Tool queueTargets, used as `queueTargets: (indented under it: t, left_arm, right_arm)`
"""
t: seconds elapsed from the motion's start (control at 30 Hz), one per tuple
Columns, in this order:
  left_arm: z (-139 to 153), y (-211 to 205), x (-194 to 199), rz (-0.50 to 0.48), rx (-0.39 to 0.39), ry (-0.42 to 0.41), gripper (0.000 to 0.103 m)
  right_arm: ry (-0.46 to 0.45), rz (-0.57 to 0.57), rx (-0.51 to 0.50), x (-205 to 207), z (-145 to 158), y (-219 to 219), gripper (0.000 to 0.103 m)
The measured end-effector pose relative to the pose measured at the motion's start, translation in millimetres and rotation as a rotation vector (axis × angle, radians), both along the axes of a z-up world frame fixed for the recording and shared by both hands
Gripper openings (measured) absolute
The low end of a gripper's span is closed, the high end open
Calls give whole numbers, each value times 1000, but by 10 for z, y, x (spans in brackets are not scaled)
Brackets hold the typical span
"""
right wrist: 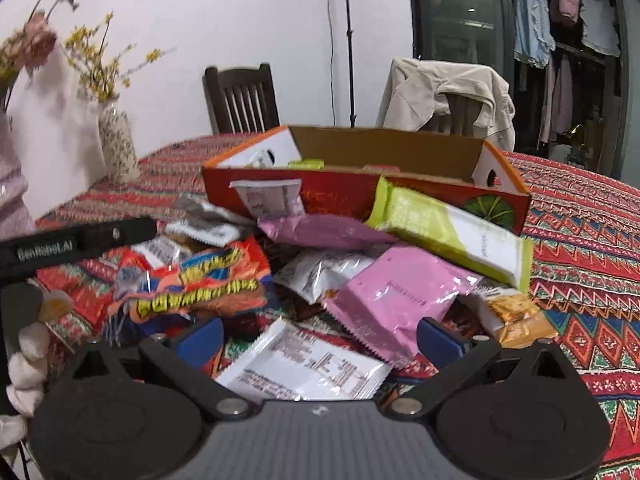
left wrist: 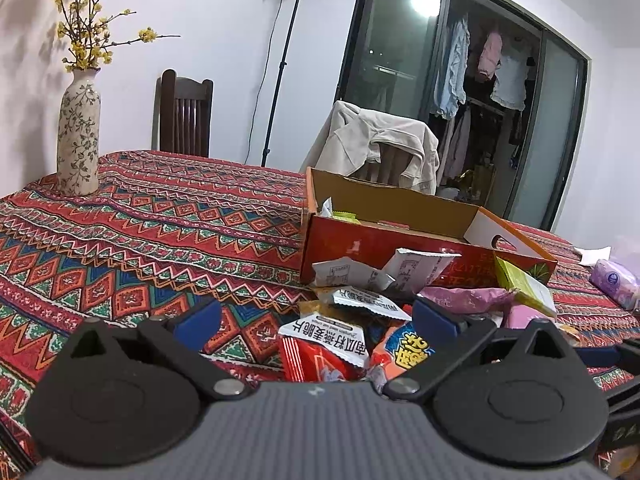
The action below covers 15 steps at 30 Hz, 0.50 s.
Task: Organize snacks
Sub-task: 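Grasp a white snack packet with the right gripper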
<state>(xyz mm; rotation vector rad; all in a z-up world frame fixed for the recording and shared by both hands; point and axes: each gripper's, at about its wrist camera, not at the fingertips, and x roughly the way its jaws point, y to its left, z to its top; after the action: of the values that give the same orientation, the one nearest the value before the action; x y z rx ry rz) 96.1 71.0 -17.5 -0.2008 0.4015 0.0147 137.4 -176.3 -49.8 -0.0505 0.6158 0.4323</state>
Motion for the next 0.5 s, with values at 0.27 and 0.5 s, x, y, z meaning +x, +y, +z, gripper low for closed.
queueTargets:
  t: [0.27, 0.5]
  left_arm:
    - [-3, 19, -12, -8, -16, 1, 103]
    - [-3, 19, -20, -5, -19, 7, 103]
  right_arm:
    - [73, -36, -97, 93, -181, 133, 103]
    - [66, -42, -77, 85, -204, 114, 103]
